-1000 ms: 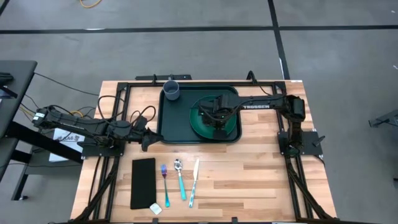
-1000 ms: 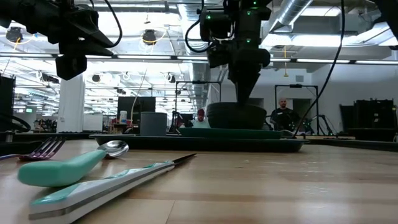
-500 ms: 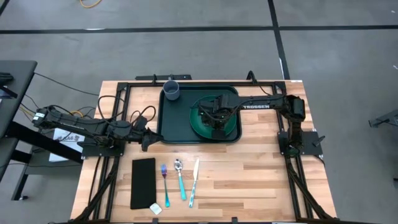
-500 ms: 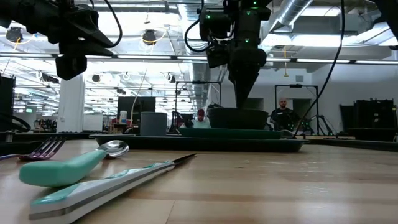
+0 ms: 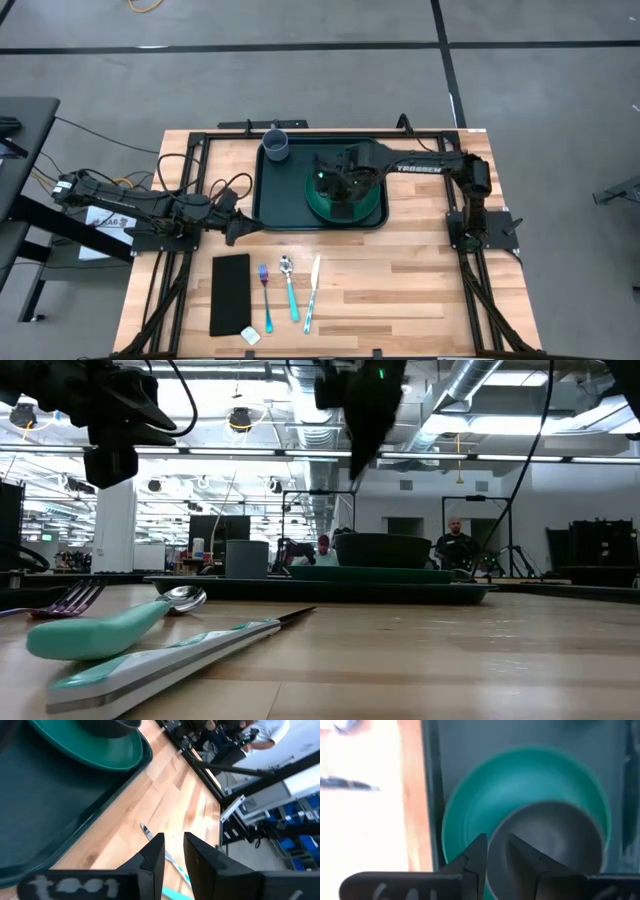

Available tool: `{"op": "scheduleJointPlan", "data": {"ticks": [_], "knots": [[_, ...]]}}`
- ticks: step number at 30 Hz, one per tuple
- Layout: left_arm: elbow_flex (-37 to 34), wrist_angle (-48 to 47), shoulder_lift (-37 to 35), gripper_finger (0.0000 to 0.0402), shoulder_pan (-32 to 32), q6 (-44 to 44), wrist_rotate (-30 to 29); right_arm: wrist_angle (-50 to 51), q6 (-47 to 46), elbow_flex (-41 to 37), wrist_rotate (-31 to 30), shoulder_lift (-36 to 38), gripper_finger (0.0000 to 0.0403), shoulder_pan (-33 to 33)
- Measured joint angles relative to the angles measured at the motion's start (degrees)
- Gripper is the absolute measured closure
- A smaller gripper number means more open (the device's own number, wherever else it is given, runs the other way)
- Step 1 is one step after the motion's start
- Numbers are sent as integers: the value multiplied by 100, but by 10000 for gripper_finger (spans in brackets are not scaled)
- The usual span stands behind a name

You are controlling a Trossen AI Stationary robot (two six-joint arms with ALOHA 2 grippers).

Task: Set up tray
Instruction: Put the black napkin to the left of the green plate on the dark green tray

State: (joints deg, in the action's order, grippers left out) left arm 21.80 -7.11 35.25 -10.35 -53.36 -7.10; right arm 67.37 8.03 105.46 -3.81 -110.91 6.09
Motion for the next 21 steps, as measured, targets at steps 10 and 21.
{"op": "scheduleJointPlan", "data": {"ticks": [10, 21], "knots": [[0, -108, 2, 342, 4, 561, -502, 158, -745, 1153, 526, 557, 339, -86], [0, 551, 0, 342, 48, 304, -372, 266, -1867, 1153, 0, 1661, 339, -397]]}}
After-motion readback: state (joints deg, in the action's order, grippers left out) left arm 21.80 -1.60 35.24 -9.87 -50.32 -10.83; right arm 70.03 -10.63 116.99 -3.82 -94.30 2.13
